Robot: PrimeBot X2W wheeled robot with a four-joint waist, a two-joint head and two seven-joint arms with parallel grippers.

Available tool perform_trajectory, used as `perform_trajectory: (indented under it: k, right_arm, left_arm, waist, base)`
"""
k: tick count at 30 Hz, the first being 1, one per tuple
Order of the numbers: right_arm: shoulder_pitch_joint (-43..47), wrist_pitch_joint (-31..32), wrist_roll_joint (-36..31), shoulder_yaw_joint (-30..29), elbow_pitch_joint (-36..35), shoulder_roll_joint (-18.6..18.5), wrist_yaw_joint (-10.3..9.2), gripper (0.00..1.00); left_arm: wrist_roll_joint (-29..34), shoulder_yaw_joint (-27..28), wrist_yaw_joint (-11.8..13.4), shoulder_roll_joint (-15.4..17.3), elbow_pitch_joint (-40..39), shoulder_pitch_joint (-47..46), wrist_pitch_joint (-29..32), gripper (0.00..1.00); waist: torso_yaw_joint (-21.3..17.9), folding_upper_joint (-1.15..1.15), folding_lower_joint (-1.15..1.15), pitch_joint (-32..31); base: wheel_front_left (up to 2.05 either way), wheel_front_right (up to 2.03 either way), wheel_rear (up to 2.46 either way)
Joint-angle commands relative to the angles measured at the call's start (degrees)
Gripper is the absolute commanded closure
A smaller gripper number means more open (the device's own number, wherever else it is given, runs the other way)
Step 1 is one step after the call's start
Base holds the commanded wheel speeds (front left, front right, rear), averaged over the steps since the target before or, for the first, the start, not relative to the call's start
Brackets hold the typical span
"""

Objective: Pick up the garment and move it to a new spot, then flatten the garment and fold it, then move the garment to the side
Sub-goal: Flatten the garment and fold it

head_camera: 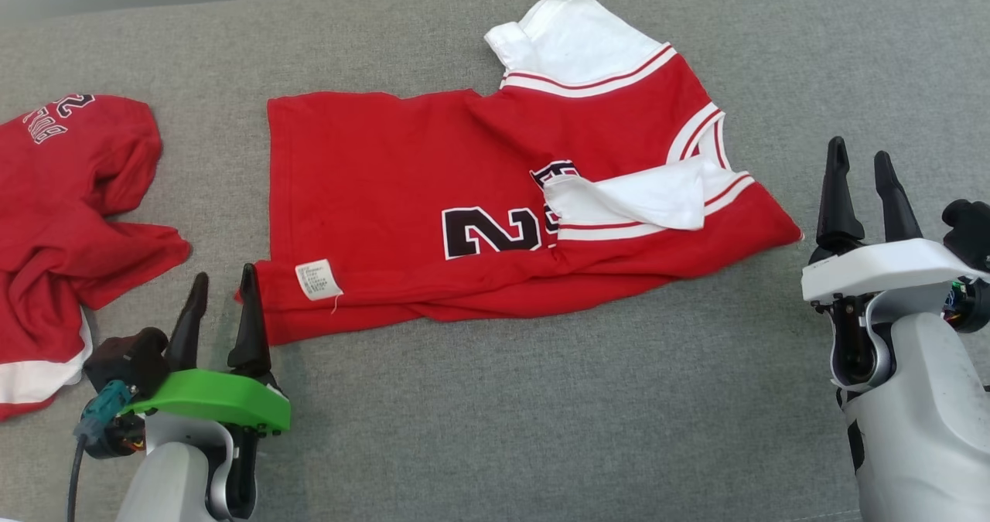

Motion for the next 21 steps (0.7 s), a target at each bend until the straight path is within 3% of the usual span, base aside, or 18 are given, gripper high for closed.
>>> perform_trajectory:
  k: [1,9,21]
  right_arm:
    - [0.99,-0.25,-1.65,-0.19,-0.86,-0.29,-0.09,0.0]
    - [6.56,-0.25,-9.06,1.15,-2.89,-0.26,-0.09,0.0]
    - [10.62,-0.25,-11.13,2.88,-3.44,-0.27,-0.09,0.0]
  left_arm:
    - [0.94,1.09,0.18,-0.04,-0.7,0.59,0.01,0.0]
    - [3.12,2.45,0.18,-1.45,-2.21,4.71,0.01,0.0]
    - [1.9,-1.01,0.18,-1.4,2.41,5.56,0.01,0.0]
  waist:
    - [0.1,0.0,0.0,-0.01]
    - [0.35,0.0,0.0,-0.96]
    - [-0.18,0.0,0.0,-0.85]
  base:
    - [0.0,0.0,0.0]
    - [0.0,0.0,0.0]
    - [0.0,0.0,0.0]
